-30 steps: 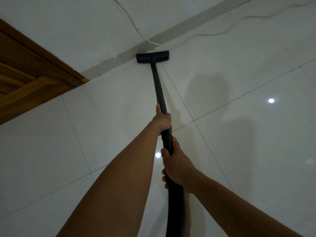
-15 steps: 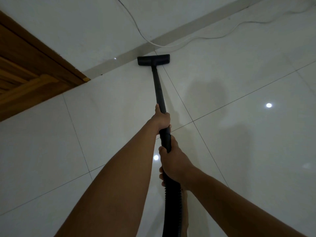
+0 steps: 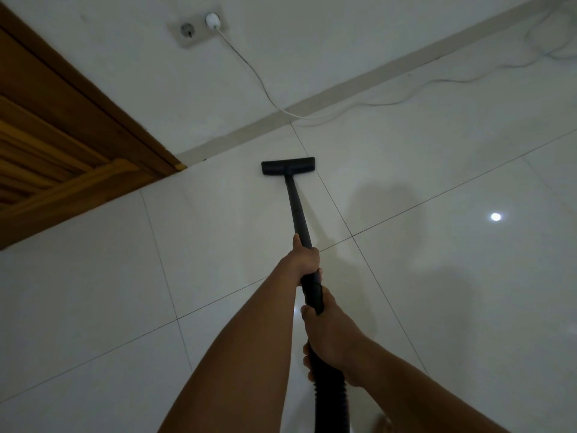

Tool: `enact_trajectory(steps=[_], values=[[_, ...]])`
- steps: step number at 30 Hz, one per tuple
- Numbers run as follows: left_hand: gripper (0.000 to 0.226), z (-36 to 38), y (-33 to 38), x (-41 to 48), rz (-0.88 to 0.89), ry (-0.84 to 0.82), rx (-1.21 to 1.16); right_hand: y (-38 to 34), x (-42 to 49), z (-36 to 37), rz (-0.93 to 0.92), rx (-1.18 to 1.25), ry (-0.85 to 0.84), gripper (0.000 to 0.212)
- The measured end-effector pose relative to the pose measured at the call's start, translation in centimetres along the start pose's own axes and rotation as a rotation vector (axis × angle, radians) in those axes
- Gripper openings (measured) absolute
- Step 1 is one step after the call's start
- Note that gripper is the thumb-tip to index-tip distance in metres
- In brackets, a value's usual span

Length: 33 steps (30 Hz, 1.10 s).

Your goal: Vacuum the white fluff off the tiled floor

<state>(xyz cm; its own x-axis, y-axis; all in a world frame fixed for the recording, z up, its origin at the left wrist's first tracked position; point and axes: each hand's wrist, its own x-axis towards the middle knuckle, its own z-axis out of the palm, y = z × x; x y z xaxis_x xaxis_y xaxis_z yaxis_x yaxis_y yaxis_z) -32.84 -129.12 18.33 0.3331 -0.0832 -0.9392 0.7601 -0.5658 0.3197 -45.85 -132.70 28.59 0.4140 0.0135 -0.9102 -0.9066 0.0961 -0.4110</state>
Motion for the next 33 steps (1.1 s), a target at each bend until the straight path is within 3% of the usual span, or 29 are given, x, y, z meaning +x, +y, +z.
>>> enact_trajectory(steps=[33], values=[[0.073,-0.9,2.5,3.0,0.038,0.02,0.038,-1.7,3.9,-0.5,0.029,0.061,0.025,0.054]])
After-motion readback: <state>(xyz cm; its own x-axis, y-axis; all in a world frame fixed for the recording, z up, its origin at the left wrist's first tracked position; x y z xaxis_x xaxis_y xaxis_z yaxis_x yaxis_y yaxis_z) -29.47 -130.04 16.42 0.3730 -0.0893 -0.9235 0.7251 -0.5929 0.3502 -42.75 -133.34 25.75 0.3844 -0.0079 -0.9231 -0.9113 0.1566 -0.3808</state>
